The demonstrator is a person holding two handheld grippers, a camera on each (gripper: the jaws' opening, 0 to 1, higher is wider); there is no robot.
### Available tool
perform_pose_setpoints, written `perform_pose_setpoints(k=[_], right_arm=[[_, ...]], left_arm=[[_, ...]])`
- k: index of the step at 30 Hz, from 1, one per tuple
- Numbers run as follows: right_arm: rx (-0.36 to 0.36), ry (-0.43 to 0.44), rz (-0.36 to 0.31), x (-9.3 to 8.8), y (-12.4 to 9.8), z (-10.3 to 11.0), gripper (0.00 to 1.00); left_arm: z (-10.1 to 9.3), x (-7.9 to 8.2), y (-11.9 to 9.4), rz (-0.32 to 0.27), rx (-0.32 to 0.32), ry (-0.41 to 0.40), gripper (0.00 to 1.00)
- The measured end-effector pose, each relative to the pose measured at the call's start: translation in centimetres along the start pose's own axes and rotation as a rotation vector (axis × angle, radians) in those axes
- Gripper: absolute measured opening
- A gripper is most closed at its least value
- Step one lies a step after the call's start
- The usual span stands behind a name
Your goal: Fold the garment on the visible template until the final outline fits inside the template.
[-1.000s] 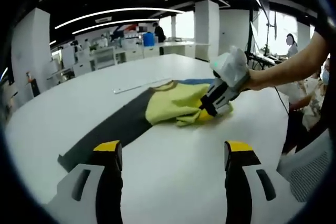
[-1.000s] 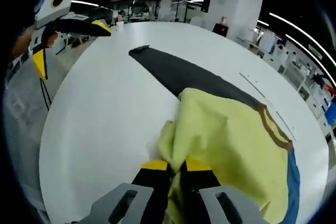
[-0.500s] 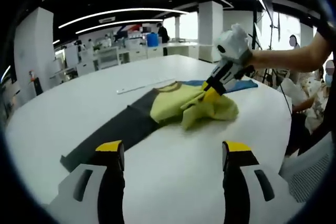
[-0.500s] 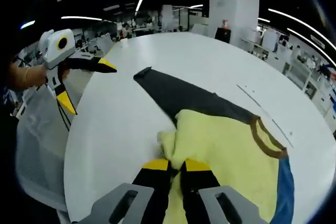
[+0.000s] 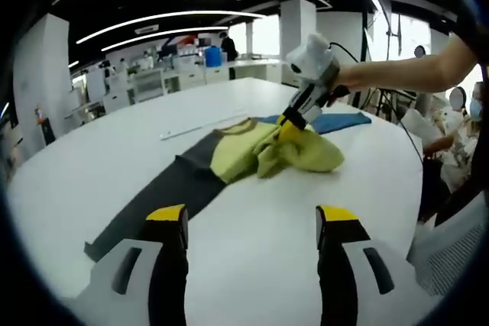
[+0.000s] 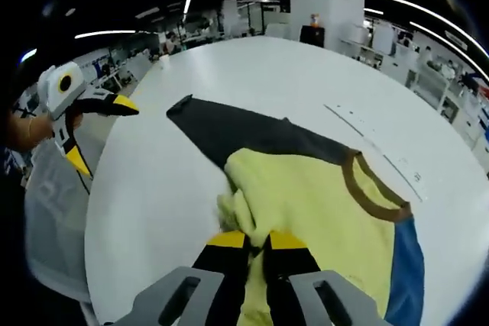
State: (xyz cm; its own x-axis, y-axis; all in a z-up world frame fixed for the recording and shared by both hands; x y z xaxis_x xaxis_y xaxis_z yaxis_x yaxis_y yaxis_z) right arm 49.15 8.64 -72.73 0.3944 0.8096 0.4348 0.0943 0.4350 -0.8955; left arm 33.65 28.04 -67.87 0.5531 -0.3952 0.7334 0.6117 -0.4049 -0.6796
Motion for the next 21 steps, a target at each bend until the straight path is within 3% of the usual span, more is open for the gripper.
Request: perform_pose_setpoints(k=[8,10,15,21], right_arm=[[0.011,0.043,0.056,-1.1,2.0,-1.4,0.03],[0.005,0.030,0.099,-1.9,2.8,-1.5,0.03],[0.016,0.061,0.078,-1.7,2.7,-1.5,0.03],[0.045,0.125,0.051,-1.5,2.2,-1.3,0.08]], left_arm=[[0.0,0.1,0.6,0.005,-0.010,-0.003,0.61],[0.1,0.2,0.7,0.005,-0.008,-0.006,0.60],[0.4,0.2,0.7,0.007,0.017,-0.001,0.57],[0.2,0.2,1.2,0.013,0.000,-0.004,0.55]])
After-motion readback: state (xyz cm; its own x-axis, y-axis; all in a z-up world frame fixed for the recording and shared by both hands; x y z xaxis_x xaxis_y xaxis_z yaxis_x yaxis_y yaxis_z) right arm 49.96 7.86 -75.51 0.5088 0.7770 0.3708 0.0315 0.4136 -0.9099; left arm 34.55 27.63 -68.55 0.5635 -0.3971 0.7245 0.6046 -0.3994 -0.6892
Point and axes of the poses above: the point that each gripper's makers call its tool centre point, and the gripper's own axes: y roughly forward along the fingers, z roughly to its left, x roughly out of its top, the point moved 5 cm from there along -y, roughly backward along the fingers, and after that the axes turned 14 degrees about z, right-handed, at the moved point
